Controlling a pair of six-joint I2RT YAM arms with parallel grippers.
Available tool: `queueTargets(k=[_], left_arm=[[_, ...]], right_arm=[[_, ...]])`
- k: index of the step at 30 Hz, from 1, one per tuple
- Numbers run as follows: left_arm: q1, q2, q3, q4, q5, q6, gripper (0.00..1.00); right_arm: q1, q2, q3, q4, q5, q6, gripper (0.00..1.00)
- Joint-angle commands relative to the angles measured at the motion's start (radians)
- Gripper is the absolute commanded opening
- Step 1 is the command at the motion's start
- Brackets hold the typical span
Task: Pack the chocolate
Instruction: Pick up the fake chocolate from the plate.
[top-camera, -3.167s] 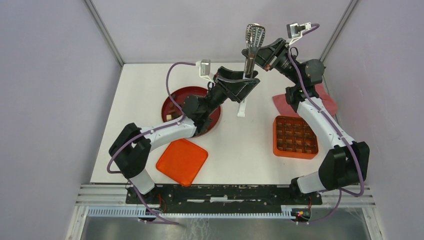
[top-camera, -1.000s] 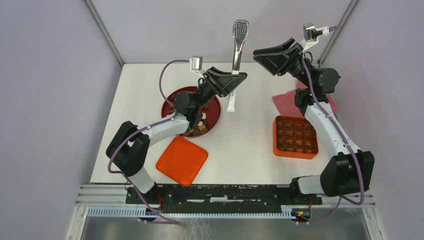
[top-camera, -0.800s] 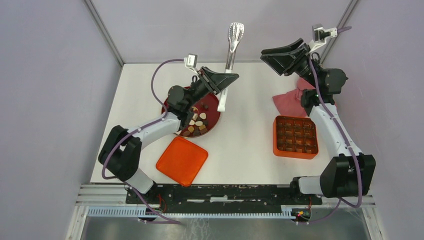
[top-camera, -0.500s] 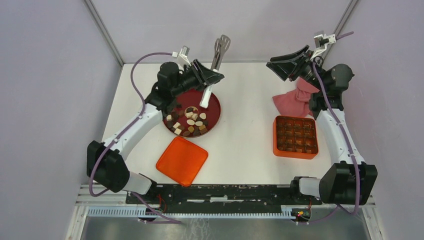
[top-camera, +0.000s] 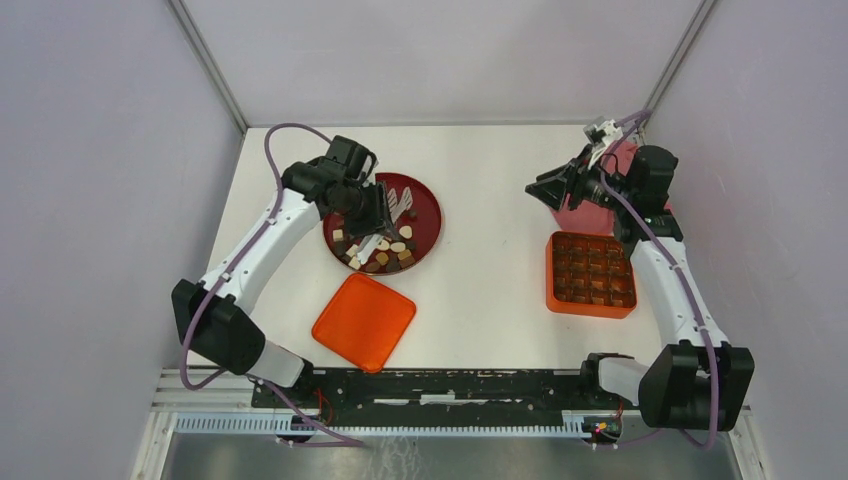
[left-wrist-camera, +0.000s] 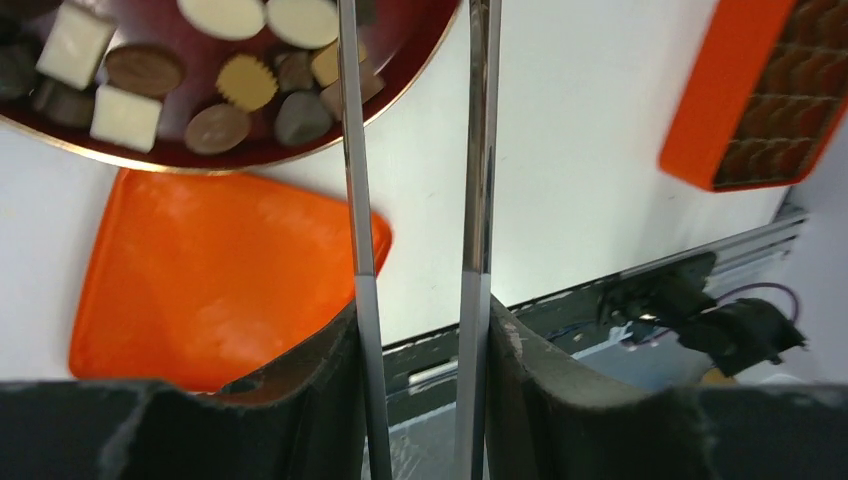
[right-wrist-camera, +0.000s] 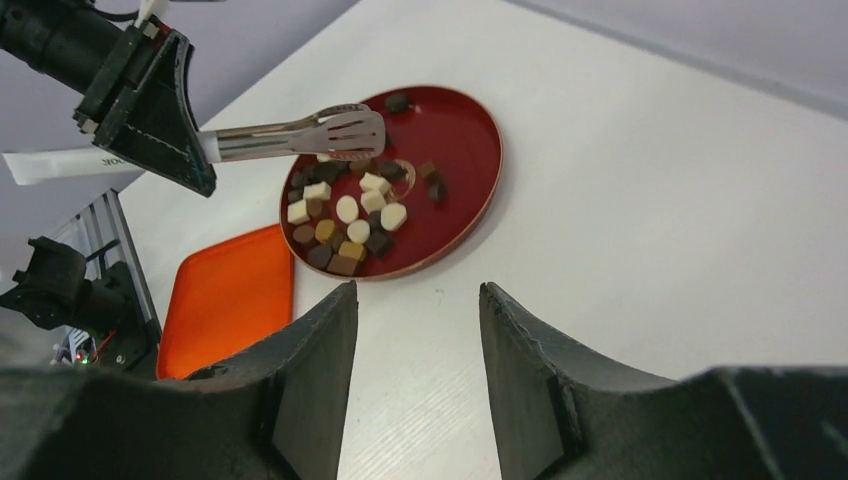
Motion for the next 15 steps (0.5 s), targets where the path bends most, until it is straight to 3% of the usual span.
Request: queueTargets(k=[1,15], left_arm=[[0.005,0.016,0.022,-0.164,-0.079,0.123,0.45],[0.005,0.222,0.168,-0.127,-0.124,0.184,0.45]], right_arm=[[-0.006,-0.033,-0.060,-0.075,0.005,-0.107,0.53],[-0.006,-0.048,-0.135,-0.046,0.008,-0.102,0.53]])
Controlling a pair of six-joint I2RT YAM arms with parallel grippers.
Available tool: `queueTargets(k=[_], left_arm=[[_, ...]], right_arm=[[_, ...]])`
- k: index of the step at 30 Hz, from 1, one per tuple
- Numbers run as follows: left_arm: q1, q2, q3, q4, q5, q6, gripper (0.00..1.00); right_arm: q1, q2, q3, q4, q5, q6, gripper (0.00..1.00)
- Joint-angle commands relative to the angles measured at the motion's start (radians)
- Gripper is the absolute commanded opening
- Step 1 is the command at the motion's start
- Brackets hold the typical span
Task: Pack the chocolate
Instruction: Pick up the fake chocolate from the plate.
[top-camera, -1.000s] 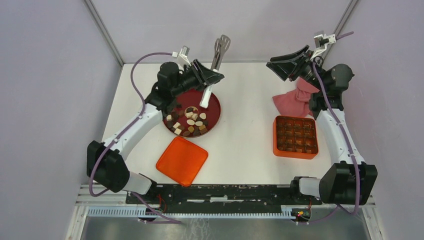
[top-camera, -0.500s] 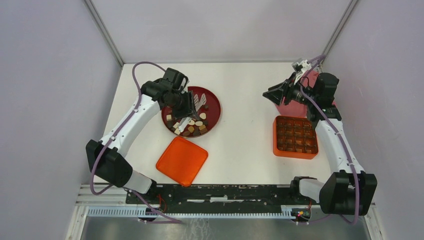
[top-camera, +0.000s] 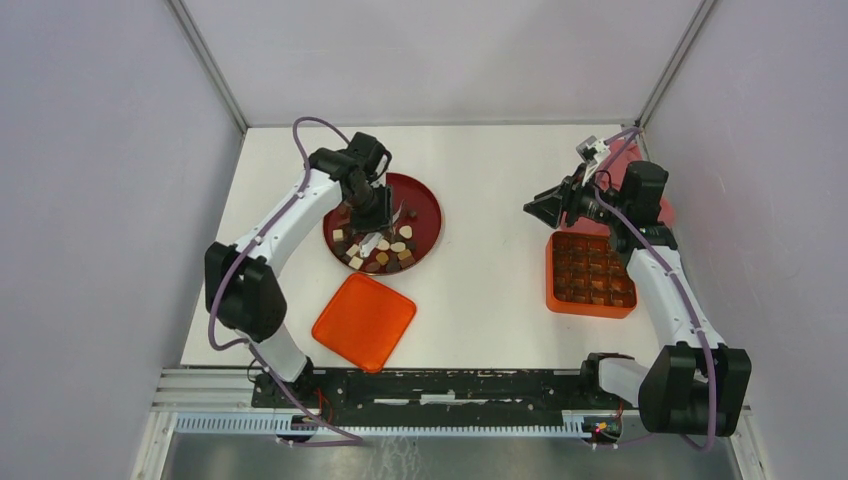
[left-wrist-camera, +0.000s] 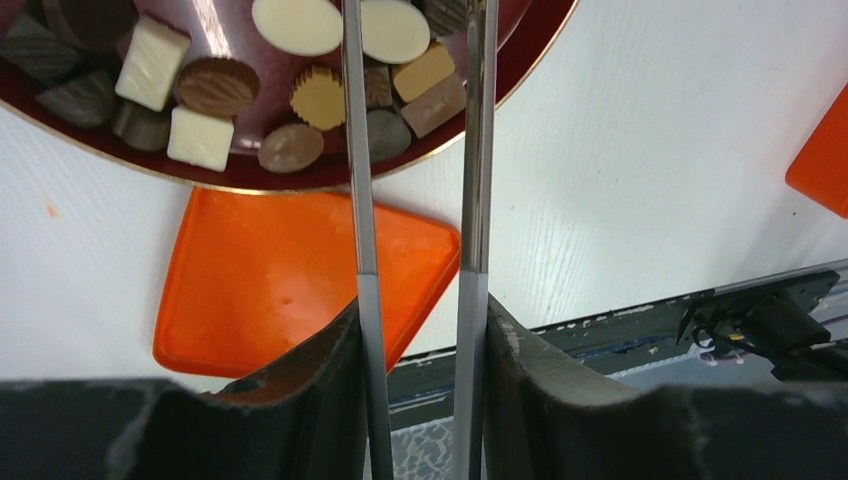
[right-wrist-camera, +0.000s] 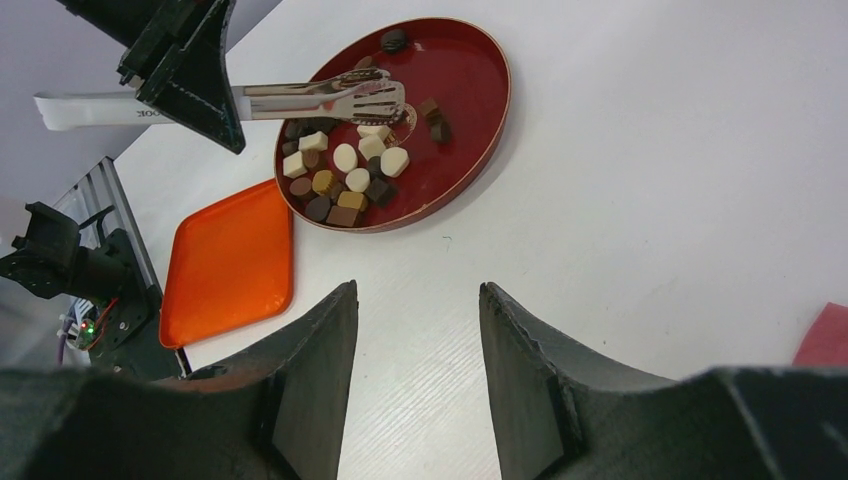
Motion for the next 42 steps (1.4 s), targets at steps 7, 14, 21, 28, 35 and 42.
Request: queueTargets(k=[7,14,21,28,35,42], left_arm=[[0.003,0.159,0.221,-0.028,-0.058,0.119,0.45],[0.001,0.220,0.275,-0.048,-0.059,0.134,0.45],[-0.002,0.256,0.275,-0.066,-0.069,0.151,0.45],[-0.001,0.281,0.280,-0.072,-0.086,0.158,0.43],[-0.001,0.300,0.299,-0.068,-0.073,0.159,0.34],[-0.001,0.278,0.295,-0.055,-0.087,0.151,0.02]], right_arm=[[-0.004,-0.008,0.002,0.035,0.002,-0.014,0.53],[-0.004,0.006,0.002,0.038,0.002,-0.009,0.53],[-0.004,0.019,0.011,0.042,0.003,-0.006,0.53],[-0.004,0.021,0.011,0.042,0.000,-0.007,0.53],[-0.004,0.022,0.013,0.012,0.014,-0.042,0.53],[-0.004,0.027,0.032,-0.072,0.056,-0.139,0.52]])
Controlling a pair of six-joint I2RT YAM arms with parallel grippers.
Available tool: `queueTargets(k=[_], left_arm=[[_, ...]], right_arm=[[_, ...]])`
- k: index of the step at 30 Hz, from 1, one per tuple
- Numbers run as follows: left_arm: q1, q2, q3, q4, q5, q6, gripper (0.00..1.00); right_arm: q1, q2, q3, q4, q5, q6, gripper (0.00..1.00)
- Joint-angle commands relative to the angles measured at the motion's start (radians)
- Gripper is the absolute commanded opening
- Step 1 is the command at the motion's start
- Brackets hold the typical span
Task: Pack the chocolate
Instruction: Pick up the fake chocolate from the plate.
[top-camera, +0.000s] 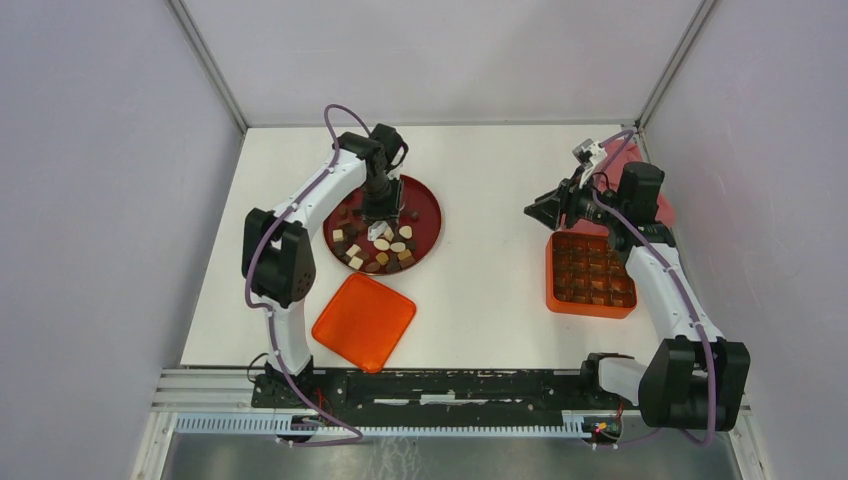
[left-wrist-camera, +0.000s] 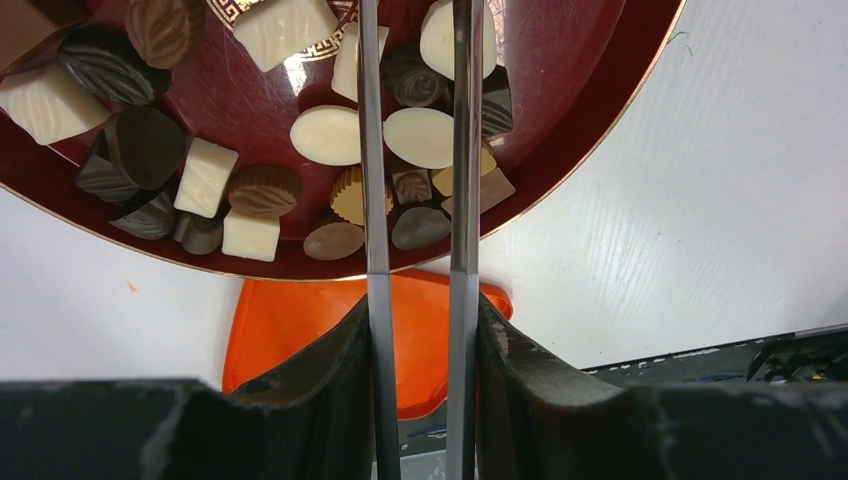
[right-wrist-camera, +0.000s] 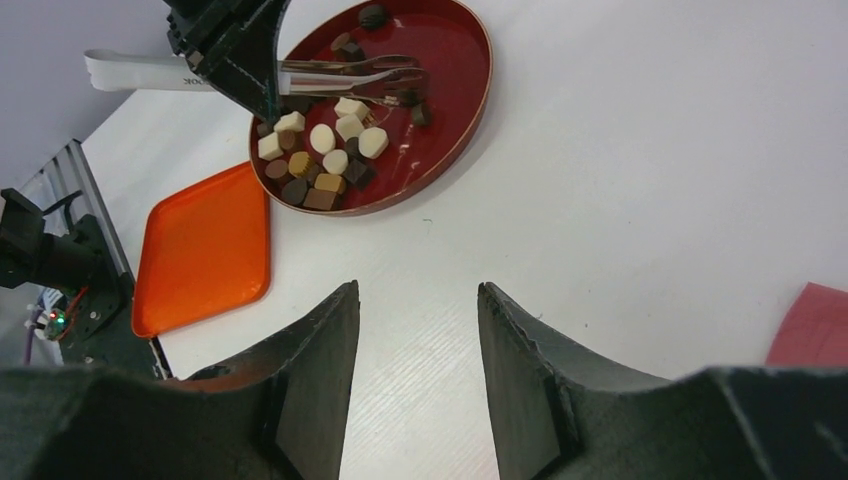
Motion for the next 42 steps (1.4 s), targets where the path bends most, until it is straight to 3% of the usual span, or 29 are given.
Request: queueTargets(k=[1,7,21,28,42], left_arm=[[-0.001,-0.037,0.042,0.014,-0.022,0.029,0.02],[0.002,-0.099,0.001,0.042,-0.040,0.021,0.02],[0.007,-0.071,-0.017,0.044,-0.009,0.022,0.02],[0.007,-0.055,-0.002,0.031,-0.023,0.027,0.24],[0.007,-0.038,0.015,0.020,-0.015,0.028,0.31]], right_arm=[[-0.004,0.006,0.038,-0.069,0.053,-0.120,0.53],[-0.004,0.024,0.067,-0.199,0.124,-0.261,0.52],[-0.004,0.060,0.081,-0.253,0.167,-0.323,0.54],[-0.004,0.075,0.088,-0.267,0.168,-0.335,0.54],[-0.004,0.076,0.085,-0.270,0.163,-0.338,0.54]])
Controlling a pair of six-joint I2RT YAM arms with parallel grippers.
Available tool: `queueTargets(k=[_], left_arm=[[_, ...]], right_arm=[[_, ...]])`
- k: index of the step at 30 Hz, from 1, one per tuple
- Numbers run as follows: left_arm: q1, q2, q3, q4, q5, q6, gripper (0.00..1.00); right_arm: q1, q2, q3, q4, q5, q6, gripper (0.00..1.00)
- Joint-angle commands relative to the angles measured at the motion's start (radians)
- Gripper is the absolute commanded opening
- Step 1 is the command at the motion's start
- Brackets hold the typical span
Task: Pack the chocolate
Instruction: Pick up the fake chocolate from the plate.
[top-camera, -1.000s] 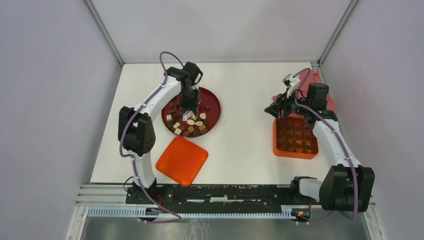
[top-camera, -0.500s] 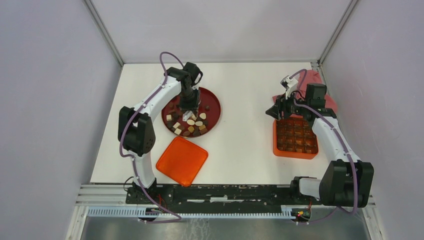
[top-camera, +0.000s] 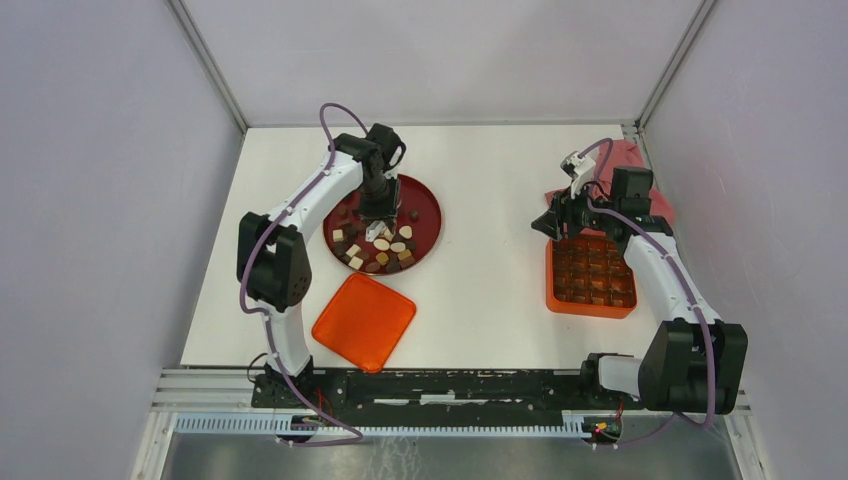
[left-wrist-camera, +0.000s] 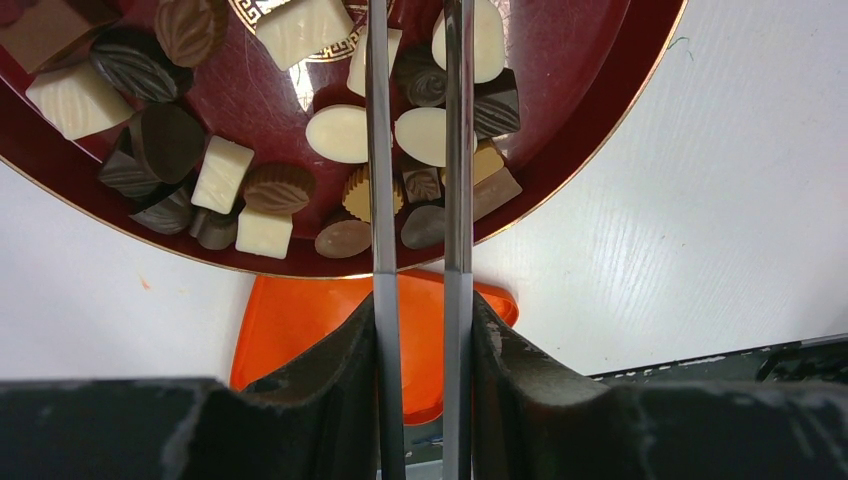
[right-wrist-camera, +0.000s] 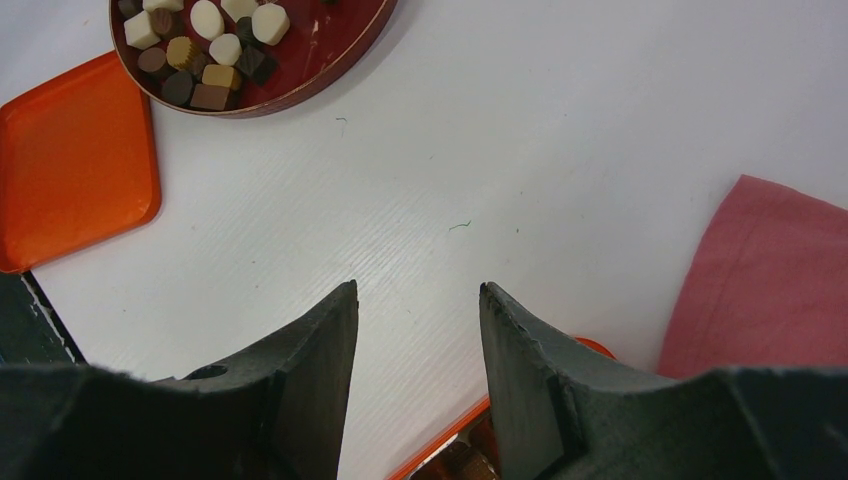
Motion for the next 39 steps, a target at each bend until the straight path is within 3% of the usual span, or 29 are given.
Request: queueTargets(k=[1,22,26,30,39], left_arm=[[0.007,0.001,0.049,-0.006,0.007,0.027,0.32],[0.006,0.016,0.042,-0.008,0.019,0.032,0.41],[0.007,0.022,0.042,-0.008,0.031,0.037,0.33],[0.006,0.019,0.051,-0.002,0.038,0.034,0.03],[0.008,-0.033,0.066,0.001,0.008,0.022,0.02]], right_arm=[[-0.004,0.000,0.038,0.005,0.000,-0.016,0.54],[-0.004,-0.005,0.027,0.004,-0.013,-0.016,0.54],[-0.004,-0.005,0.025,0.006,-0.014,-0.015,0.54],[-0.004,-0.005,0.024,0.010,-0.014,-0.012,0.54],[-0.004,-0.001,0.015,0.010,0.012,-0.032,0.54]])
